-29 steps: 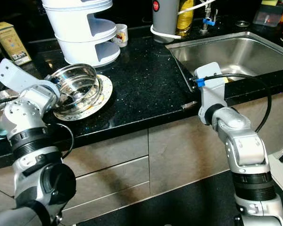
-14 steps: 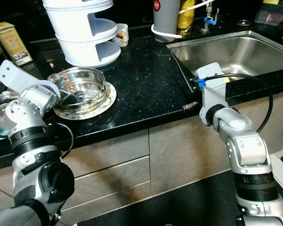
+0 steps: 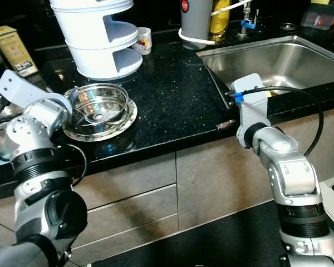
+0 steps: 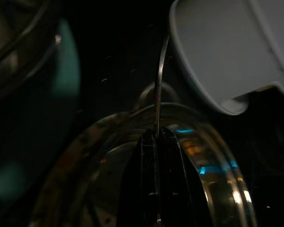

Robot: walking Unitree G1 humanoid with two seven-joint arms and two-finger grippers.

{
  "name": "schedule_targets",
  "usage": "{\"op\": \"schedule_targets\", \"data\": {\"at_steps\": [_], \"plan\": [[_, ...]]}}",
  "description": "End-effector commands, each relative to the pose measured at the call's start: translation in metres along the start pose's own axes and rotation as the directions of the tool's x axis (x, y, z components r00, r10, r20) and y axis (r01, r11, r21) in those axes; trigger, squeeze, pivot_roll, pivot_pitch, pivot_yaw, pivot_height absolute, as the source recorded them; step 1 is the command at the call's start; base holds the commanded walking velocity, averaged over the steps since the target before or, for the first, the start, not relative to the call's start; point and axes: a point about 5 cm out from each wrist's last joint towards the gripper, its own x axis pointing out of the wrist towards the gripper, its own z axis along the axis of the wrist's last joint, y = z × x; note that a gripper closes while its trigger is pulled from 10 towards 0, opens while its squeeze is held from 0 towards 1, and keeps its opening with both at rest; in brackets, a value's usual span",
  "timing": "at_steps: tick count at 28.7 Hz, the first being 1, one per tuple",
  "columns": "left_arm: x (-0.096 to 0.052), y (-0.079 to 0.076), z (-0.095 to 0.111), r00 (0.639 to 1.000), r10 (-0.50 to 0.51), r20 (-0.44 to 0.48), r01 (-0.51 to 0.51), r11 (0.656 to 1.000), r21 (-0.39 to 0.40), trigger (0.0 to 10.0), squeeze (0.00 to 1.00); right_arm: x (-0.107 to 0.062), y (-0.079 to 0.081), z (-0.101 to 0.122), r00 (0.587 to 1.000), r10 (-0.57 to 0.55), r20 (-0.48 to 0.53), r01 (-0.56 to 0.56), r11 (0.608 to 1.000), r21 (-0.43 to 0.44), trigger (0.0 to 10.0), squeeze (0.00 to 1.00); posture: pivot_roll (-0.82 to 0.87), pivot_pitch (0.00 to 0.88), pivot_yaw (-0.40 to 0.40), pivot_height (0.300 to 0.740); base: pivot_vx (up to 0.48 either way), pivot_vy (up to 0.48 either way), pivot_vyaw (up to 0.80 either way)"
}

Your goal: Kitchen organization

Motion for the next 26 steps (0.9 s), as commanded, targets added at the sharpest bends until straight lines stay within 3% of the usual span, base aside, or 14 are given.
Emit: {"op": "schedule_targets", "data": {"at_steps": [1,7,8,9,10,12,13,14,15,16,17,19,20,26], "plan": [[-0.003,-0.013,0.002,0.996,-0.088,0.023,0.088,0.996,-0.002,0.0,0.0,0.0,0.001,0.003,1.0,0.001,0.016,-0.001,1.0,-0.003,10.0,0.0,-0.03,0.028,0.016,0.736,0.0,0.0,0.0],[-0.012,-0.035,0.004,0.963,-0.263,0.057,0.26,0.964,0.048,0.0,0.0,0.0,0.0,0.003,1.0,-0.005,0.023,0.005,1.0,0.0,10.0,0.0,-0.03,0.024,0.015,0.736,0.0,0.0,0.0],[-0.017,-0.044,0.005,0.937,-0.341,0.076,0.336,0.939,0.071,0.0,0.0,0.001,0.0,0.004,1.0,-0.009,0.026,0.009,1.0,0.001,10.0,0.0,-0.03,0.024,0.015,0.736,0.0,0.0,0.0],[-0.027,-0.057,0.007,0.885,-0.452,0.111,0.439,0.89,0.127,0.0,0.0,0.001,-0.001,0.005,0.999,-0.018,0.037,0.018,1.0,0.008,10.0,0.0,-0.03,0.021,0.015,0.736,0.0,0.0,0.0],[-0.027,-0.057,0.007,0.885,-0.452,0.111,0.439,0.89,0.127,0.0,0.0,0.001,-0.001,0.005,0.999,-0.018,0.037,0.018,1.0,0.008,10.0,0.0,-0.03,0.021,0.015,0.736,0.0,0.0,0.0],[-0.058,-0.079,0.005,0.706,-0.697,0.129,0.652,0.71,0.267,0.5,0.0,0.003,-0.003,0.012,0.993,-0.057,0.108,0.051,0.997,0.051,10.0,0.0,-0.03,0.017,0.015,0.736,0.0,0.0,0.0],[-0.07,-0.083,0.005,0.622,-0.767,0.154,0.703,0.635,0.321,1.7,0.0,0.003,-0.004,0.016,0.986,-0.078,0.148,0.067,0.995,0.074,10.0,0.0,-0.03,0.016,0.016,0.736,0.0,0.0,0.0],[-0.079,-0.085,0.005,0.565,-0.808,0.168,0.735,0.585,0.343,5.2,0.0,0.002,-0.005,0.022,0.976,-0.095,0.196,0.076,0.992,0.105,10.0,0.0,-0.02,0.015,0.016,0.736,0.0,0.0,0.0],[-0.083,-0.085,0.005,0.536,-0.825,0.18,0.748,0.563,0.351,5.2,0.0,0.002,-0.005,0.025,0.969,-0.105,0.224,0.079,0.989,0.124,10.0,0.0,-0.02,0.013,0.015,0.736,0.0,0.0,0.0],[-0.083,-0.085,0.005,0.536,-0.825,0.18,0.748,0.563,0.351,5.2,0.0,0.002,-0.005,0.025,0.969,-0.105,0.224,0.079,0.989,0.124,10.0,0.0,-0.02,0.013,0.015,0.736,0.0,0.0,0.0],[-0.087,-0.085,0.004,0.514,-0.838,0.182,0.754,0.542,0.37,10.0,0.0,0.001,-0.005,0.029,0.96,-0.115,0.254,0.079,0.986,0.147,10.0,0.0,-0.02,0.011,0.016,0.736,0.0,0.0,0.0],[-0.091,-0.084,0.001,0.492,-0.853,0.174,0.759,0.519,0.393,10.0,0.0,0.001,-0.004,0.032,0.953,-0.117,0.278,0.073,0.984,0.164,10.0,0.0,-0.02,0.01,0.017,0.736,0.0,0.0,0.0],[-0.097,-0.082,-0.004,0.464,-0.871,0.159,0.766,0.485,0.421,10.0,0.0,0.001,-0.003,0.036,0.944,-0.117,0.309,0.061,0.981,0.185,10.0,0.0,-0.01,0.006,0.015,0.736,0.0,0.0,0.0],[-0.102,-0.075,-0.016,0.458,-0.88,0.126,0.732,0.454,0.507,10.0,0.0,0.003,0.005,0.043,0.929,-0.097,0.357,0.02,0.977,0.214,10.0,0.0,-0.01,0.002,0.014,0.736,0.0,0.0,0.0]]}}
